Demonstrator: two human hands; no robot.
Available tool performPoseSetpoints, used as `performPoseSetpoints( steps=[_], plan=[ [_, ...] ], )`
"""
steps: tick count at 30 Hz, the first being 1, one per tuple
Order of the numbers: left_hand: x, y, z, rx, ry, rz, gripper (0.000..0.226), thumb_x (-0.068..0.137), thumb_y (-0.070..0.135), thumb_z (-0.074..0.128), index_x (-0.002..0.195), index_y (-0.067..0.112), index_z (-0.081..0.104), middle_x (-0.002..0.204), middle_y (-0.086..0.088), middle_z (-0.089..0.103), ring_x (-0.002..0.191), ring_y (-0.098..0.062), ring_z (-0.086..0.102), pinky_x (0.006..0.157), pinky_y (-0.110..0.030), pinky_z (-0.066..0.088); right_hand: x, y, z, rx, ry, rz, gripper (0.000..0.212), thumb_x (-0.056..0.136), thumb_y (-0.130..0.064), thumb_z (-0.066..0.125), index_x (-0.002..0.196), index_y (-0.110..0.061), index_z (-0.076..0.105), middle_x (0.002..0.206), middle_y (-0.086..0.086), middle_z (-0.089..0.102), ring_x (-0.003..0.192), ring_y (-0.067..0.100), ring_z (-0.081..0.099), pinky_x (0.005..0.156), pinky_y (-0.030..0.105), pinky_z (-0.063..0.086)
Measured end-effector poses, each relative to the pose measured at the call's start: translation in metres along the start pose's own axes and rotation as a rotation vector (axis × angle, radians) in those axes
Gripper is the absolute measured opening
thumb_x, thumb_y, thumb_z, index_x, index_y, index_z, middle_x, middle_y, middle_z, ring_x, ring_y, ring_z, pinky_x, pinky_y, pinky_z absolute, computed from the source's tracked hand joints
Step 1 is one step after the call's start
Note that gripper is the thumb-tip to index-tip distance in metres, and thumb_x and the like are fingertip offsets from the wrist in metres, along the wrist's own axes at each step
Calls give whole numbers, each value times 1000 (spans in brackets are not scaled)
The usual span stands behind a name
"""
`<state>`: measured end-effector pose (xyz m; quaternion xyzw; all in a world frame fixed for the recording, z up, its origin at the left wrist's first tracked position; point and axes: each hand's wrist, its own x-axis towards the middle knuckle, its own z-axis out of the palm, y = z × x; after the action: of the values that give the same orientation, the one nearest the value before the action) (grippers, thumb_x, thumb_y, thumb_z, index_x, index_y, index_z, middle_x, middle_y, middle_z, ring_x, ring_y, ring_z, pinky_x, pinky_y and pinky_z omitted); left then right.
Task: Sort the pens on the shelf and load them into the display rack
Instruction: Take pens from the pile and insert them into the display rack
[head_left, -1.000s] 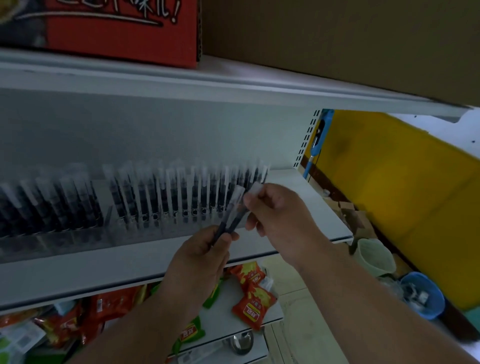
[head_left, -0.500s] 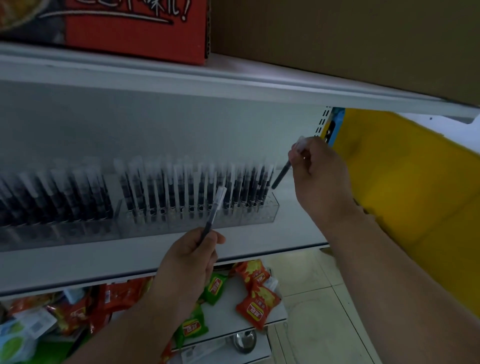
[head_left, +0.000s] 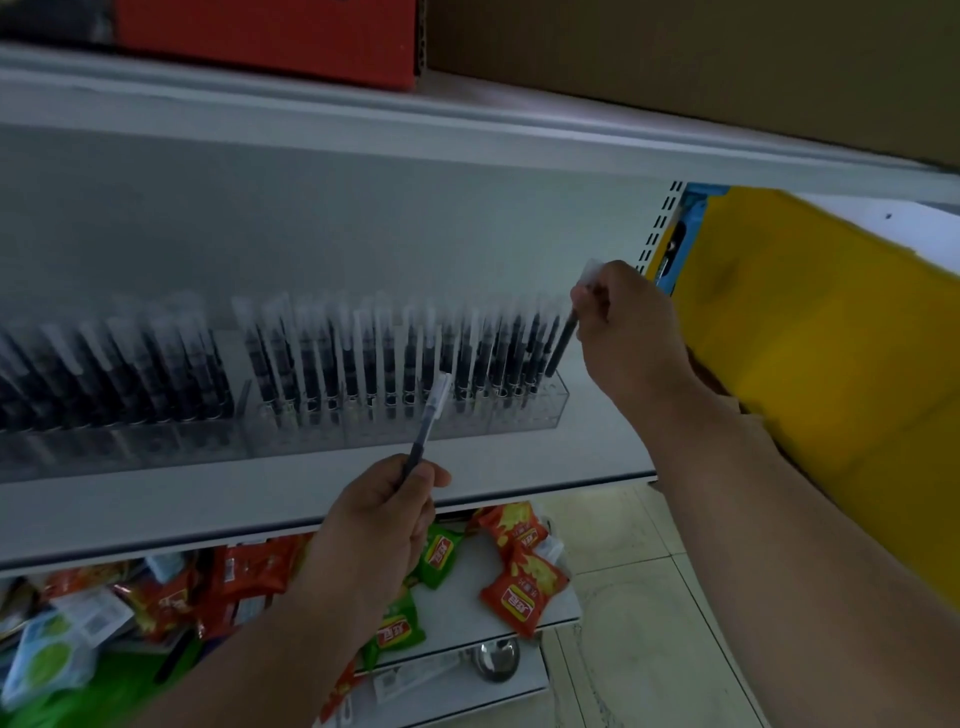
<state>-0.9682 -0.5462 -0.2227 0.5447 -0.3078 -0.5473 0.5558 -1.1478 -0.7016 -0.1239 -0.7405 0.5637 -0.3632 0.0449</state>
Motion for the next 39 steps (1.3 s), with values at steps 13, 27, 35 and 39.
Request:
performPoseSetpoints(
  steps=[13,27,35,39],
  plan=[
    [9,8,1,-10,17,52,25,104,17,43,96,4,63,55,0,37,41,-12,22,43,-24,17,-43,12,20,16,-59,78,22,92,-40,64,95,-21,53,88,-5,60,77,13,56,61,26,36],
    [-13,34,-40,179,-73,115,32,105,25,39,96,6,63,61,-9,35,44,-15,23,43,-24,22,-82,-97,41,906,-577,228,20,97,-18,59,87,-1,64,57,8,60,51,18,49,48,26,38],
    [-15,50,-137,1104,378,552,21,98,37,45,109,27,59,90,9,59,81,-11,56,66,-27,44,-70,-157,69,794,-160,63,23,100,-23,50,85,-6,54,78,27,61,60,37,60,48,42,43],
    [-3,50,-163,1409,319,763,40,91,39,42,113,15,64,113,-2,58,105,-24,53,90,-39,47,-63,-180,79,501,-66,-115,20,100,-29,47,92,-11,54,74,13,65,64,28,62,56,43,51]
  ],
)
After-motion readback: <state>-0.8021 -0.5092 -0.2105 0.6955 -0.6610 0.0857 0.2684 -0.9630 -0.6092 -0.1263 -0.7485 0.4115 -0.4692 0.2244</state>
